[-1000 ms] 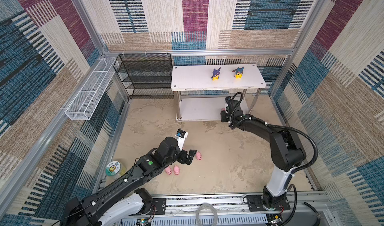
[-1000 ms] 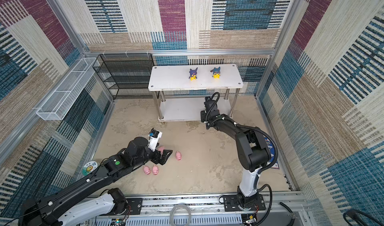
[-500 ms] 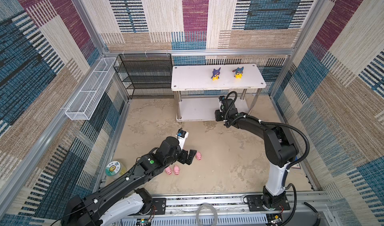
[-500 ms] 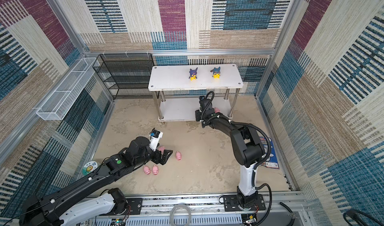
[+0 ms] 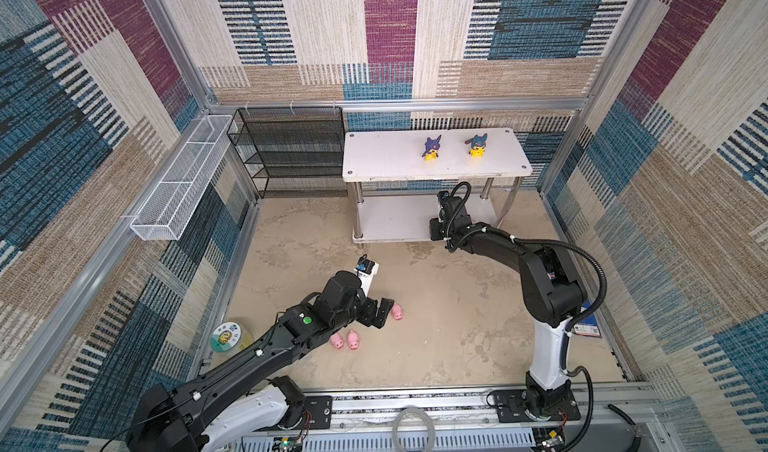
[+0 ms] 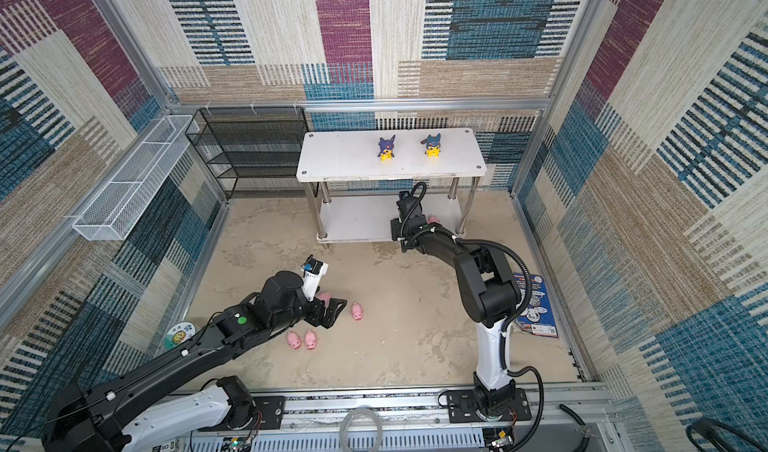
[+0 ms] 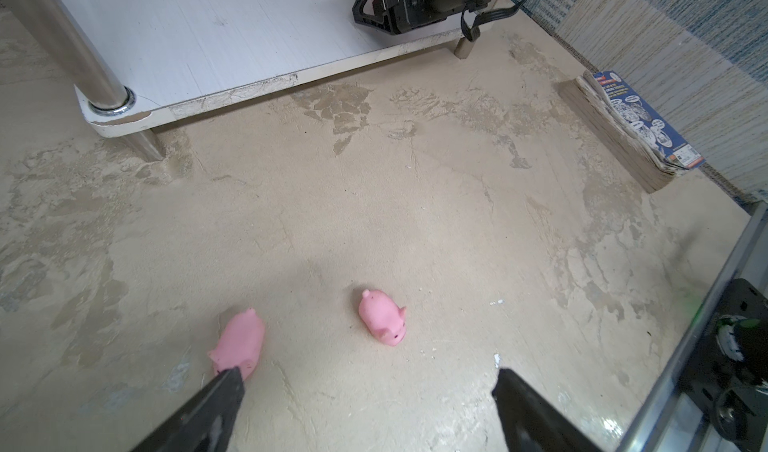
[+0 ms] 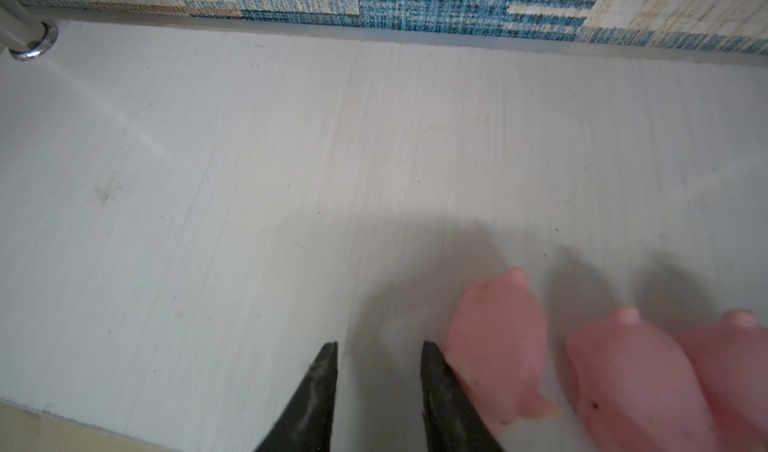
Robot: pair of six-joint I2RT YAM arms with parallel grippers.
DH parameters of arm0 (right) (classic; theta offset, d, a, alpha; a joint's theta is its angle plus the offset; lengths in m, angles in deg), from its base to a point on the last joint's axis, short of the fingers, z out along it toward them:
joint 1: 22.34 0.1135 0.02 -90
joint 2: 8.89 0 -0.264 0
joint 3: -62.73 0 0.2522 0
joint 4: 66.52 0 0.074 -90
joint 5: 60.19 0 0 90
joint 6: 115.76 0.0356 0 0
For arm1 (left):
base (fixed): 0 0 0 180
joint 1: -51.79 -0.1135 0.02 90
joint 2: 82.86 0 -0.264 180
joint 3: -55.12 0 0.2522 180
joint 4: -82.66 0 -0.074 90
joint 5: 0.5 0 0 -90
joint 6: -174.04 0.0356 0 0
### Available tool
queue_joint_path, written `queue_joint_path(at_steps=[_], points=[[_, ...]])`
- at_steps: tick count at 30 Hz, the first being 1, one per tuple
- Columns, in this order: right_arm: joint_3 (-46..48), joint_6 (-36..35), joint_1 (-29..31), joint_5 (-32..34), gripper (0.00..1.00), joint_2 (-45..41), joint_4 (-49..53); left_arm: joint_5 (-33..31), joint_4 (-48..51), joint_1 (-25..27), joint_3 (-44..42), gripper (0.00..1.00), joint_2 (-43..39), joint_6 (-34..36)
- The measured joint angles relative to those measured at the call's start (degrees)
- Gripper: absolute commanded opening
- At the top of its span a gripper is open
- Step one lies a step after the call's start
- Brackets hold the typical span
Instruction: Place and organize the plastic toys onto the shelf
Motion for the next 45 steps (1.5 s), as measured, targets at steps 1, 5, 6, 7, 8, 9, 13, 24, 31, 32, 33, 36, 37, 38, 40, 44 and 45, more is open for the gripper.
queue_joint_path(at_steps=[1,5,6,7,8,9,13,24,31,32,33,36,37,38,40,44,45], points=[[0.1,0.0,0.0,0.2,0.37,0.0,0.0,0.0,0.0,0.0,0.0,1.0,0.0,0.0],[0.8,-0.2,-0.2,0.2,0.39,-0.1,0.1,0.0,0.0,0.0,0.0,1.0,0.2,0.0],[0.9,-0.2,-0.2,0.2,0.39,-0.3,0.1,0.0,0.0,0.0,0.1,1.0,0.2,0.0],[0.9,-0.2,-0.2,0.2,0.4,-0.4,0.2,0.0,0.0,0.0,0.1,1.0,0.2,0.0],[1.0,-0.2,-0.2,0.2,0.41,-0.7,0.2,0.0,0.0,0.0,0.1,1.0,0.2,0.0],[1.2,-0.2,-0.2,0.2,0.43,-1.2,0.2,0.0,0.0,0.0,0.1,1.0,0.2,0.0],[2.3,-0.4,-0.2,-1.4,0.48,-3.7,0.2,0.0,0.4,0.0,0.1,1.0,-0.6,0.0],[13.4,1.4,4.6,-4.3,0.6,-12.6,-0.2,0.0,0.8,0.0,-3.0,1.0,-5.5,-2.1],[23.4,5.2,13.9,-3.3,0.67,-22.4,-0.3,0.3,0.9,0.1,-7.0,1.0,-10.0,-5.1],[24.5,6.0,15.8,-2.8,0.67,-23.9,-0.2,0.3,1.0,0.2,-7.8,1.0,-10.9,-5.6],[25.4,6.5,17.1,-2.4,0.67,-24.9,-0.2,0.4,1.0,0.3,-8.4,1.0,-11.6,-6.3],[28.9,9.0,21.0,-1.0,0.68,-28.6,0.0,0.7,1.3,0.3,-10.5,1.0,-14.1,-8.2],[30.0,9.8,22.5,-0.3,0.68,-29.7,0.0,0.8,1.4,0.3,-11.1,1.0,-15.0,-8.6],[31.0,10.8,23.8,0.4,0.68,-30.7,0.0,1.2,1.7,0.4,-11.7,1.0,-15.8,-9.2],[32.7,12.4,26.3,1.4,0.68,-32.3,0.0,1.6,2.3,0.5,-12.5,1.0,-17.2,-10.1],[35.9,15.6,30.4,2.8,0.69,-34.1,-0.4,1.5,3.7,0.6,-13.8,1.0,-20.2,-11.8],[36.6,16.6,31.6,3.3,0.69,-34.2,-0.5,1.5,4.0,0.6,-14.1,1.0,-20.9,-12.4]])
